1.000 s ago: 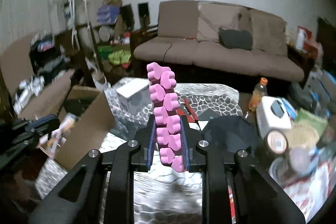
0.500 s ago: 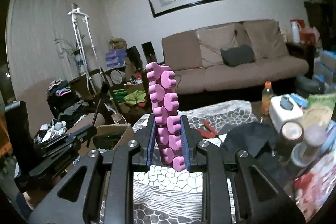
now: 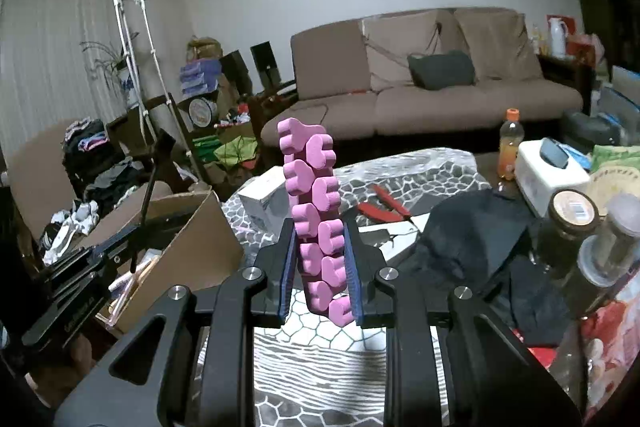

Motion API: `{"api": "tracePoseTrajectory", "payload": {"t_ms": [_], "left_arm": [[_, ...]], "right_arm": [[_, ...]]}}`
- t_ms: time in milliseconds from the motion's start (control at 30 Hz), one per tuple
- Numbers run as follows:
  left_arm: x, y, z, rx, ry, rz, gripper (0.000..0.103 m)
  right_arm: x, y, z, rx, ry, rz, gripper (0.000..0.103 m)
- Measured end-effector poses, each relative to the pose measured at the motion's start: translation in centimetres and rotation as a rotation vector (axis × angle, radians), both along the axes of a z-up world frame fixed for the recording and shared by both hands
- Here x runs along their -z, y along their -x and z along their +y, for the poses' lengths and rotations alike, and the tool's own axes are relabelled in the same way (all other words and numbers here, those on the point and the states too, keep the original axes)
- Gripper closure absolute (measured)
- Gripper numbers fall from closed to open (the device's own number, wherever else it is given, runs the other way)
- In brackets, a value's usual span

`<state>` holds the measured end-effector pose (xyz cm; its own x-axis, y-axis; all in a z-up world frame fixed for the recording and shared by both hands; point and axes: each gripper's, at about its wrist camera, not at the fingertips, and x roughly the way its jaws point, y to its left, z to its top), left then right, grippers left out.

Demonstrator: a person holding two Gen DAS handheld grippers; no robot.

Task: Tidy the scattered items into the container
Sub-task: 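Carry the pink foam separator with the right tool toward the cardboard box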

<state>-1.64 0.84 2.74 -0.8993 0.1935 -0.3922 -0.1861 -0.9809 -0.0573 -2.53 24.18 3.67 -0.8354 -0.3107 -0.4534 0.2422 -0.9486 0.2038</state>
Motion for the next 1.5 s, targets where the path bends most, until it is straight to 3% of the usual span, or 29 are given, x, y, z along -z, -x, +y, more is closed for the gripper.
{"api": "tracePoseTrajectory", "payload": {"t_ms": [133,567,900,1500], "left_arm": [[0.6,0.2,-0.2,-0.013,0.004,-0.024,0.098],[-0.2,-0.7,-1.0,0.004,-0.032,-0.034,0.098],[-2.2,-2.2,-4.9,-0.003,-0.136,-0.019,0.098],[-5.8,-6.1,-12.6,-0.088,-0.21,0.065,0.098]], "right_arm": [[0.0,-0.5,-1.3,-0.007,-0.079,0.02,0.082],[-1.8,-2.3,-3.0,-0.01,-0.102,0.027,0.082],[-3.8,-2.8,-4.2,-0.028,0.01,0.005,0.082],[-6.9,-4.9,-11.4,-0.132,0.025,0.044,0.082]]}}
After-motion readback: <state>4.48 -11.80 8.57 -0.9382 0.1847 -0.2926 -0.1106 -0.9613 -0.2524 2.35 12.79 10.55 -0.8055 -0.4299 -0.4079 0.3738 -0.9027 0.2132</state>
